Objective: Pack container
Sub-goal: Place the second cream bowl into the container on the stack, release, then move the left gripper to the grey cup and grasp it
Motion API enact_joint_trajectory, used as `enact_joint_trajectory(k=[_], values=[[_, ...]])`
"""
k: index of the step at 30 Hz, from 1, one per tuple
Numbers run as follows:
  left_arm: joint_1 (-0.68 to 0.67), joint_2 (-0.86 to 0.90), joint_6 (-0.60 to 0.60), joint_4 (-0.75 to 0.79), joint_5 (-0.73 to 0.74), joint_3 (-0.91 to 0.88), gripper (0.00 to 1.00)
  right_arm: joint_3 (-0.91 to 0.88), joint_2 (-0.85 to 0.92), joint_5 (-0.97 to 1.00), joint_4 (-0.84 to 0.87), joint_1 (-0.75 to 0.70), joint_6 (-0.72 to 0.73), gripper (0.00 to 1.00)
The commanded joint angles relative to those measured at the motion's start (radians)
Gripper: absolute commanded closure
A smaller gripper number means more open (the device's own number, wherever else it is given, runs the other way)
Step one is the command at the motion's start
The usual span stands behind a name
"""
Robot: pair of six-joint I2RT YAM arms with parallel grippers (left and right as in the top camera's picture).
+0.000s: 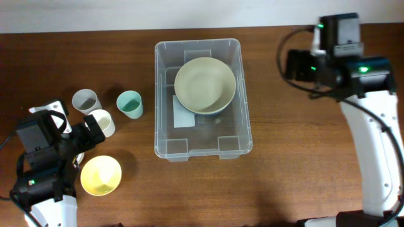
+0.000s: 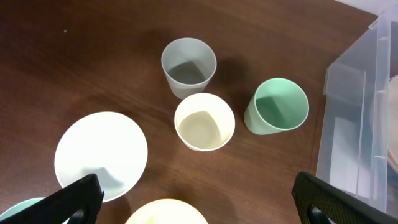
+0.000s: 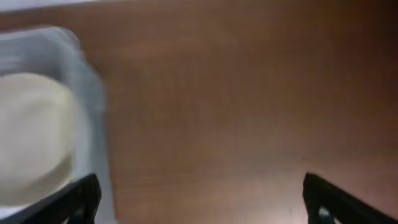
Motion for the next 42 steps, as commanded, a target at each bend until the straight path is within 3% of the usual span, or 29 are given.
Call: enact_joint_trajectory(k=[1, 7, 12, 19, 25, 37, 42], values=[[-0.033, 0.007, 0.037, -0.002, 0.01, 0.038, 0.01, 0.0, -0.049, -0.055, -0.12, -0.103, 0.145, 0.01], [-0.068, 0.151, 0.044, -0.138, -0.008, 0.253, 0.01, -0.003, -0.071, -0.118, -0.426, -0.293, 0.154, 0.01], [-0.039, 0.324, 0.069, -0.201, -0.011, 0.446, 0.01, -0.01, -0.153, -0.128, -0.473, -0.311, 0.135, 0.01], [-0.027, 0.544, 0.096, -0.199, -0.14, 0.575, 0.01, -0.217, -0.364, -0.13, -0.364, -0.304, 0.102, 0.01], [0.002, 0.67, 0.095, -0.172, -0.151, 0.578, 0.01, -0.373, -0.382, -0.137, -0.274, -0.304, 0.069, 0.01], [0.06, 0.888, 0.095, -0.056, -0.21, 0.578, 0.01, -0.398, -0.319, -0.137, -0.238, -0.304, 0.065, 0.01], [0.06, 0.985, 0.095, -0.044, -0.13, 0.578, 0.01, -0.398, -0.319, -0.137, -0.238, -0.304, 0.065, 0.01]])
